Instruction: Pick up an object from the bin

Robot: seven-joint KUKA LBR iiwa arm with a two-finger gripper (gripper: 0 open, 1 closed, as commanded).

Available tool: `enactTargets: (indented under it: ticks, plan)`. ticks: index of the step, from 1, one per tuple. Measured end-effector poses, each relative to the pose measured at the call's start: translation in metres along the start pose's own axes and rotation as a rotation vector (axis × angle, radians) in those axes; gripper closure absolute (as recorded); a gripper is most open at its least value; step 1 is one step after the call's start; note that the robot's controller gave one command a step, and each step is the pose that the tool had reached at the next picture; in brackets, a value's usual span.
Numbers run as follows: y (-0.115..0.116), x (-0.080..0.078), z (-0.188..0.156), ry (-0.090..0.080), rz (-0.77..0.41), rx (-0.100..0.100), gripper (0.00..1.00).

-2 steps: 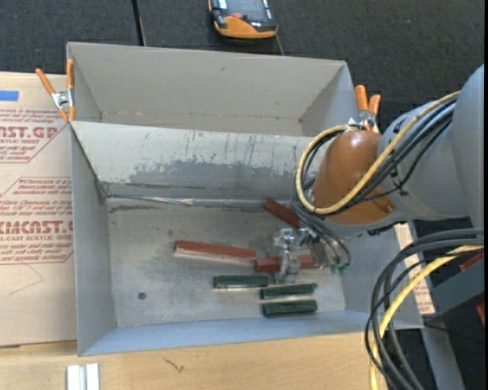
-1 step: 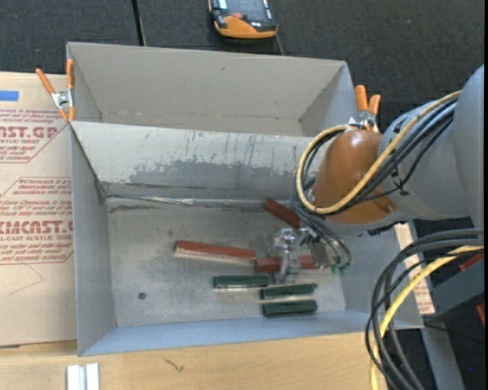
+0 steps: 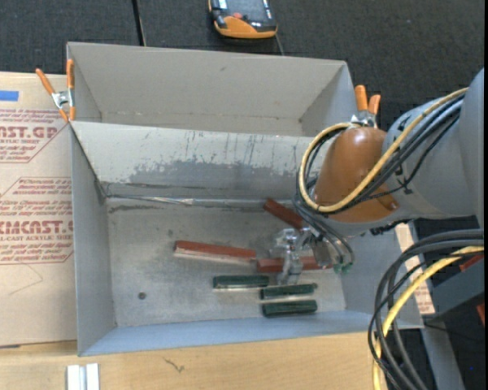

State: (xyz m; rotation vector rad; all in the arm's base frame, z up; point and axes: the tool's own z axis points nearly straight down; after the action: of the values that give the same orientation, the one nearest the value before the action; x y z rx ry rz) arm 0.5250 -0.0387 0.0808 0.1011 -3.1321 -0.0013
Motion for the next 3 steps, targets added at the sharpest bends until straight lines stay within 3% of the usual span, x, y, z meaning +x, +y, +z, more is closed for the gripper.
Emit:
enactTargets:
  ticks: [3]
  plan:
    - [0.000, -0.002, -0.050, -0.011, 0.000, 0.002, 1.00]
